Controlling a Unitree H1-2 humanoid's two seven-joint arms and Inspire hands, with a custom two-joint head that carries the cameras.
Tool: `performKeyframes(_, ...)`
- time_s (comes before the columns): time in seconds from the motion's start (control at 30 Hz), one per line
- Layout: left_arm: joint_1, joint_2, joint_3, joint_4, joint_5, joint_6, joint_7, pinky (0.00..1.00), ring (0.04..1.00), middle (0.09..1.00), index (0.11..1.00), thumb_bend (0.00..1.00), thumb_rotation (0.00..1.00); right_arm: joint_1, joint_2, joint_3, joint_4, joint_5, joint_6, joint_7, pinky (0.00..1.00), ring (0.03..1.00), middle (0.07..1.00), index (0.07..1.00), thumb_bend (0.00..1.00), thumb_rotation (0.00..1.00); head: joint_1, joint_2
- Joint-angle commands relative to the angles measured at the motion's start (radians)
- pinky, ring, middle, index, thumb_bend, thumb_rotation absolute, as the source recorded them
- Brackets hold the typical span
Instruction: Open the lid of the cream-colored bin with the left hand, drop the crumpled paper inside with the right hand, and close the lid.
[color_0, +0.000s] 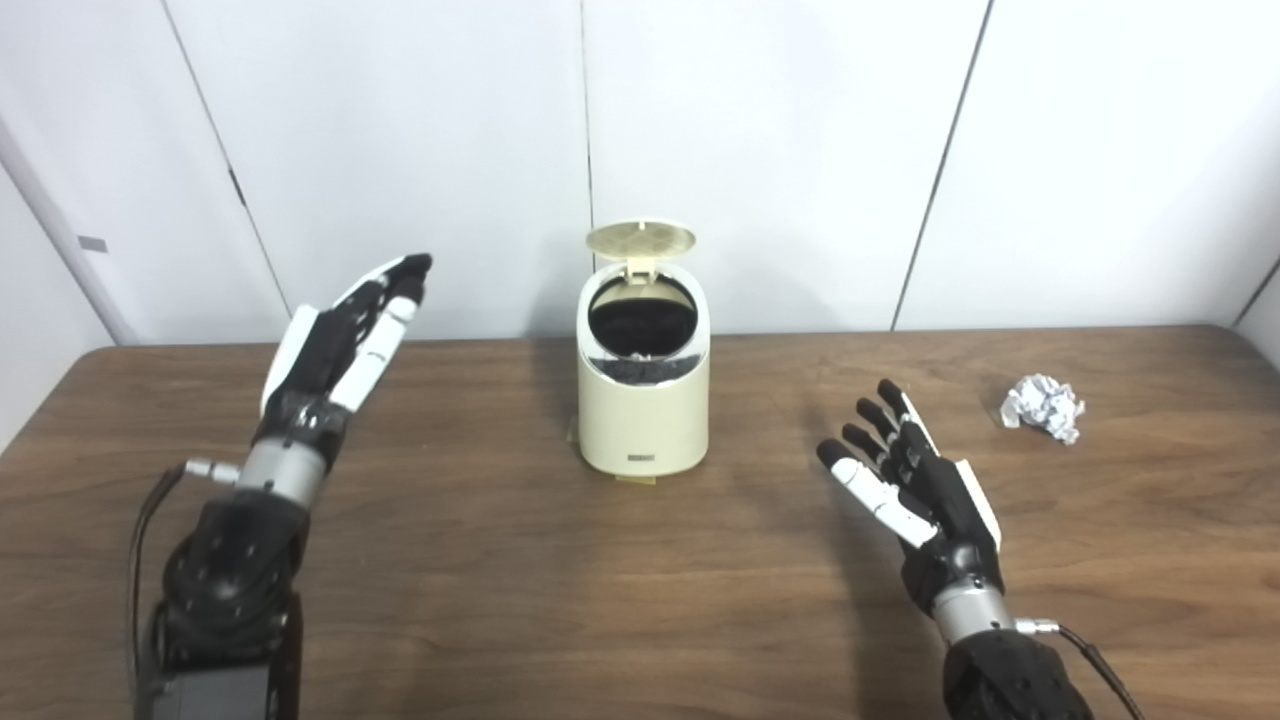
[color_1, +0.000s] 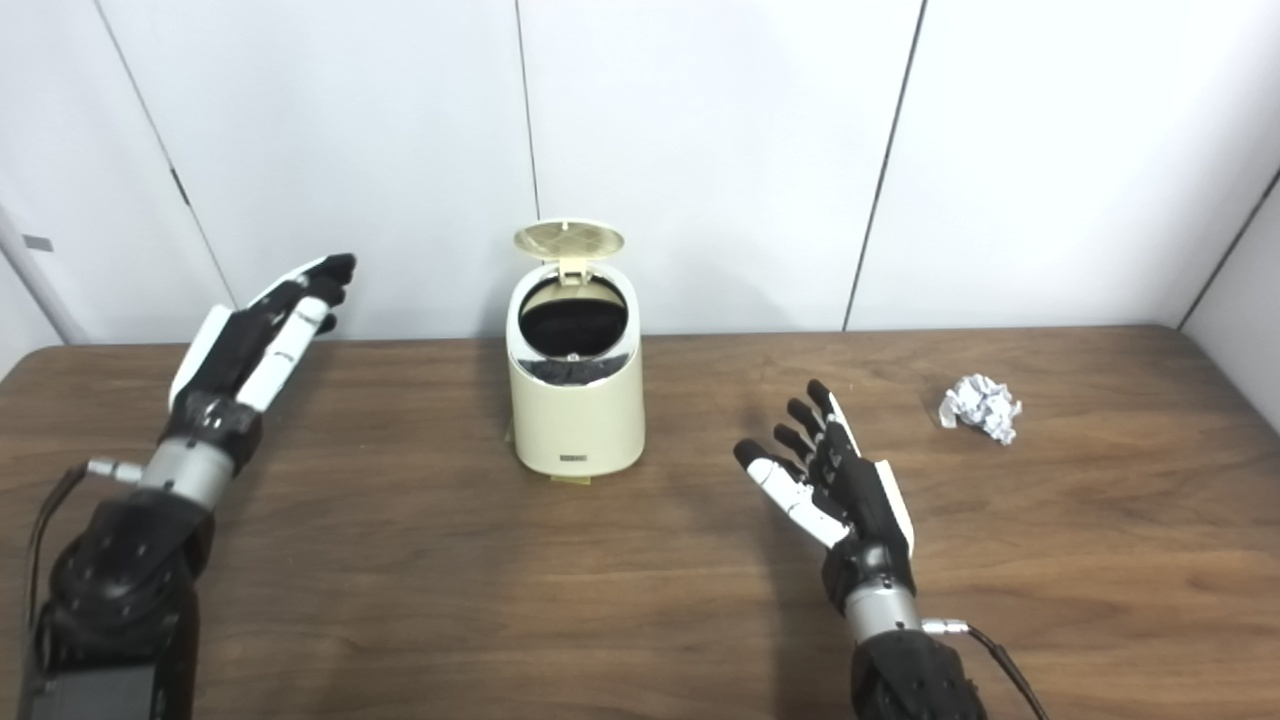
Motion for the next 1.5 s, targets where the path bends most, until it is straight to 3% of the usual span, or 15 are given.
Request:
performKeyframes(0.0,-0.004,-0.018,0.012,-0.049,-0.047,0.005,0.03,0.93,0.94,0.929,0.931,0.48,0.91,-0.028,-0.011,-0.011,-0.044,0.002,-0.016,0.0,0.82,0.892,0.936,0.962,0.55,0.34,-0.002,0.003)
performKeyframes(0.23,0.102,-0.086,0.0,-0.068,-0.129,-0.003,0.066,0.98,0.969,0.962,0.97,0.54,1.0,-0.031,-0.021,-0.013,-0.059,-0.018,0.002,-0.014,0.81,0.878,0.931,0.935,0.54,0.33,-0.019,0.009)
performKeyframes(0.47,0.164,-0.126,-0.021,-0.035,-0.165,-0.066,0.099,1.0,0.999,0.996,1.0,0.54,0.97,-0.049,-0.065,-0.03,-0.062,-0.016,0.007,0.008,0.81,0.885,0.931,0.928,0.57,0.31,-0.035,0.011)
performKeyframes(0.63,0.189,-0.123,-0.036,-0.02,-0.174,-0.079,0.107,1.0,1.0,1.0,1.0,0.52,0.95,-0.077,-0.132,-0.051,-0.021,-0.01,-0.028,0.031,0.85,0.931,0.955,0.939,0.6,0.28,-0.063,0.016)
performKeyframes(0.73,0.197,-0.115,-0.038,-0.014,-0.185,-0.079,0.102,1.0,1.0,0.999,1.0,0.51,0.94,-0.097,-0.185,-0.04,-0.003,-0.096,-0.018,0.006,0.82,0.908,0.933,0.921,0.65,0.3,-0.107,0.017)
performKeyframes(0.8,0.202,-0.11,-0.037,-0.009,-0.193,-0.084,0.1,1.0,1.0,0.999,1.0,0.49,0.93,-0.111,-0.227,-0.026,0.013,-0.164,-0.036,-0.006,0.86,0.888,0.909,0.915,0.67,0.33,-0.123,0.016)
performKeyframes(0.87,0.203,-0.105,-0.034,-0.002,-0.201,-0.091,0.098,1.0,1.0,1.0,1.0,0.47,0.92,-0.129,-0.265,-0.017,-0.002,-0.205,-0.022,0.002,0.88,0.89,0.904,0.917,0.68,0.33,-0.156,0.017)
performKeyframes(0.93,0.204,-0.097,-0.032,0.002,-0.208,-0.091,0.098,1.0,1.0,0.997,1.0,0.48,0.91,-0.151,-0.304,-0.007,-0.052,-0.252,0.037,0.02,0.87,0.899,0.912,0.921,0.69,0.32,-0.186,0.017)
performKeyframes(1.03,0.202,-0.087,-0.031,0.001,-0.218,-0.08,0.099,1.0,1.0,1.0,1.0,0.47,0.91,-0.178,-0.378,0.015,-0.125,-0.369,0.116,0.076,0.72,0.868,0.914,0.909,0.72,0.24,-0.235,0.013)
performKeyframes(1.17,0.192,-0.073,-0.031,0.012,-0.225,-0.088,0.098,1.0,1.0,1.0,1.0,0.46,0.89,-0.214,-0.429,-0.04,-0.164,-0.626,0.122,0.276,0.62,0.792,0.895,0.892,0.75,0.17,-0.303,0.007)
performKeyframes(1.23,0.188,-0.063,-0.031,0.021,-0.23,-0.1,0.091,1.0,1.0,1.0,1.0,0.45,0.89,-0.232,-0.435,-0.077,-0.177,-0.708,0.122,0.374,0.62,0.796,0.901,0.888,0.75,0.14,-0.325,0.005)
performKeyframes(1.3,0.184,-0.054,-0.031,0.034,-0.238,-0.12,0.083,1.0,1.0,1.0,1.0,0.43,0.89,-0.25,-0.445,-0.111,-0.183,-0.767,0.122,0.451,0.73,0.839,0.876,0.883,0.77,0.09,-0.346,0.004)
performKeyframes(1.37,0.18,-0.046,-0.031,0.049,-0.247,-0.136,0.079,1.0,1.0,1.0,1.0,0.43,0.89,-0.268,-0.468,-0.137,-0.169,-0.787,0.122,0.492,0.76,0.849,0.864,0.88,0.78,0.05,-0.378,0.0)
performKeyframes(1.47,0.179,-0.039,-0.032,0.051,-0.255,-0.13,0.082,1.0,1.0,1.0,1.0,0.44,0.89,-0.29,-0.493,-0.148,-0.141,-0.851,0.122,0.533,0.77,0.861,0.884,0.878,0.8,0.07,-0.407,-0.003)
